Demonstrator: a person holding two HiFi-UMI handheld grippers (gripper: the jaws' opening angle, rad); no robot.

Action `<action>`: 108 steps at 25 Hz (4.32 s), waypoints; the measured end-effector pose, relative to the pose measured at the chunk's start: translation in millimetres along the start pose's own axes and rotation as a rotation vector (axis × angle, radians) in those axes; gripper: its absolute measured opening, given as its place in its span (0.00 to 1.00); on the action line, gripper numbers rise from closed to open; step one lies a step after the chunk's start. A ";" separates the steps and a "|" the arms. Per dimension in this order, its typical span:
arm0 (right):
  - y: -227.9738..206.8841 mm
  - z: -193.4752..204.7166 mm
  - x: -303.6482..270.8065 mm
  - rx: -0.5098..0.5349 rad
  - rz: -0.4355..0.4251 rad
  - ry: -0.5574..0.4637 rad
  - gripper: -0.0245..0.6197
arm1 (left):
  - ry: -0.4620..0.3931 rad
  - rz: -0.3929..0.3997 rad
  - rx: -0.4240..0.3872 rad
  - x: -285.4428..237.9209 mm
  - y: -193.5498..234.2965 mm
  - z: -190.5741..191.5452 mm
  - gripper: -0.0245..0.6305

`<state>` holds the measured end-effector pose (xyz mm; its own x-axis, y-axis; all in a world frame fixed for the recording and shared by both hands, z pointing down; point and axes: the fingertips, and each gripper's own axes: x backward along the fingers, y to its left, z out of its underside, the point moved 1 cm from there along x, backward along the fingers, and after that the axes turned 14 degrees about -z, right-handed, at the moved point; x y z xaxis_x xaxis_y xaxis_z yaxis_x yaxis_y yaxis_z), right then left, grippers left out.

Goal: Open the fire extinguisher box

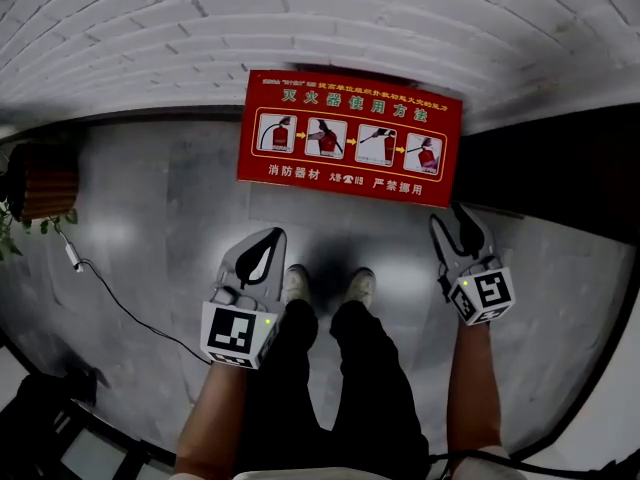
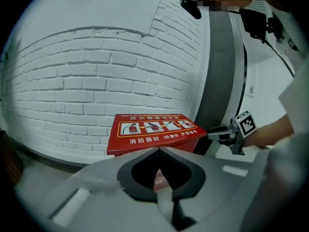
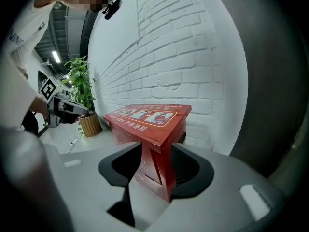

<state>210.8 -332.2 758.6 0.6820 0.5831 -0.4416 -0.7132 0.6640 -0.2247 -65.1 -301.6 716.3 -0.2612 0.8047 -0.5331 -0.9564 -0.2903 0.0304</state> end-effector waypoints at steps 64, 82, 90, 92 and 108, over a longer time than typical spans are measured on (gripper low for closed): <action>27.2 -267.2 99.3 0.083 0.084 -0.285 0.05 | -0.217 -0.144 0.050 91.0 50.1 -215.2 0.04; 127.5 -336.5 178.6 0.084 0.122 -0.318 0.05 | -0.256 -0.027 -0.001 173.6 19.1 -304.7 0.04; 131.0 -364.7 176.8 0.131 0.084 -0.324 0.05 | -0.293 -0.052 -0.007 186.0 15.4 -325.0 0.04; 130.4 -366.4 176.8 0.134 0.082 -0.326 0.05 | -0.301 -0.055 -0.009 186.4 14.5 -329.1 0.04; 134.1 -362.3 186.2 0.134 0.100 -0.339 0.05 | -0.312 -0.046 -0.023 194.4 11.4 -331.5 0.04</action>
<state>183.4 -304.2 331.6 0.6407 0.7553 -0.1380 -0.7670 0.6380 -0.0691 -83.6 -320.1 332.7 -0.2481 0.9365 -0.2480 -0.9660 -0.2582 -0.0088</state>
